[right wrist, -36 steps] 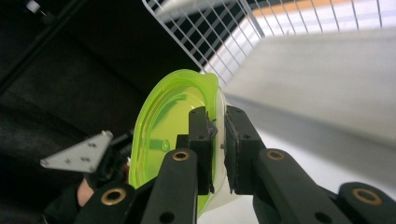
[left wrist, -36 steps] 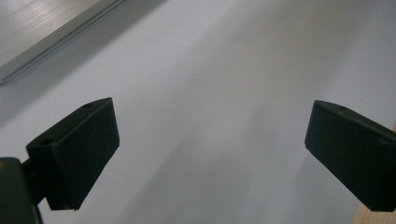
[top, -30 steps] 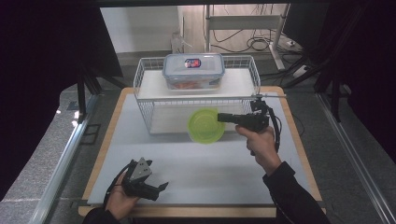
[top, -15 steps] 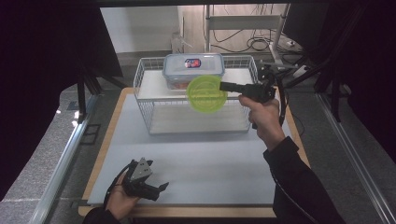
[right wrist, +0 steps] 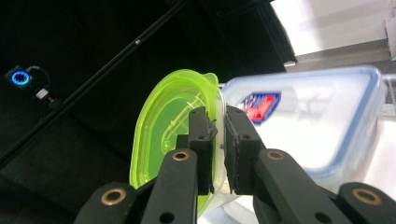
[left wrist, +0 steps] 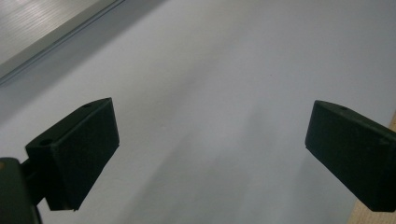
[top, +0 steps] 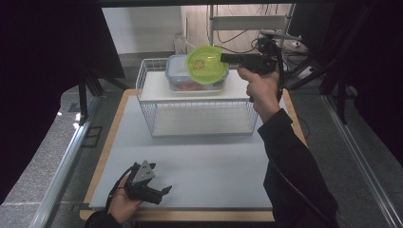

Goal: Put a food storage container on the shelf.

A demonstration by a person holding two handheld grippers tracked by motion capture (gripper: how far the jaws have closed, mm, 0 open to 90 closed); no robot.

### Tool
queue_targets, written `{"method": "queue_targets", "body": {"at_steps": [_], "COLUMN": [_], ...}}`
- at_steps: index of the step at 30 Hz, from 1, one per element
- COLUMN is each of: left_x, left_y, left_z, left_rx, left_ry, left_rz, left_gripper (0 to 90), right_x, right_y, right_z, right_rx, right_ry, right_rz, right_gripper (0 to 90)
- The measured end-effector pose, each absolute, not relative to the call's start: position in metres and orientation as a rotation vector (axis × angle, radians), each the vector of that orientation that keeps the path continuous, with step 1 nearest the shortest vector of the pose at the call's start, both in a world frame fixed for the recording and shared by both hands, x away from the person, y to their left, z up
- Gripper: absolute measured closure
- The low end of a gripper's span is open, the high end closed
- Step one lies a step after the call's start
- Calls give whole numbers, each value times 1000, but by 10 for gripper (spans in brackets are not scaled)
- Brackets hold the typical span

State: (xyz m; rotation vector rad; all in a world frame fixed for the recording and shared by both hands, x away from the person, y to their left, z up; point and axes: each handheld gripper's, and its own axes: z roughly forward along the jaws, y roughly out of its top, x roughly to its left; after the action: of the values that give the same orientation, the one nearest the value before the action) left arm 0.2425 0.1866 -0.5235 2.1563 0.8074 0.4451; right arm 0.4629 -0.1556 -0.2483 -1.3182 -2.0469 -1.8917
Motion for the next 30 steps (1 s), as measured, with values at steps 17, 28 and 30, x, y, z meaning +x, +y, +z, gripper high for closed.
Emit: {"method": "queue_targets", "body": {"at_steps": [17,28,30], "left_x": [243,243,243], "left_y": [186,185,185], "left_z": [-524,-525,-525], "left_rx": [2152,2155,2158], "left_ry": [788,782,781], "left_rz": [419,410,409], "left_gripper": [29,29,29], "right_x": [515,527,528], "right_y": [-119,-114,-112], "right_z": [-251,-258,-258], "right_rx": [-1498,-1577,-1594], "right_ry": [-1995,-1951,-1968], "right_rz": [-1835,-1845,-1849], "right_gripper": [827,784,750]}}
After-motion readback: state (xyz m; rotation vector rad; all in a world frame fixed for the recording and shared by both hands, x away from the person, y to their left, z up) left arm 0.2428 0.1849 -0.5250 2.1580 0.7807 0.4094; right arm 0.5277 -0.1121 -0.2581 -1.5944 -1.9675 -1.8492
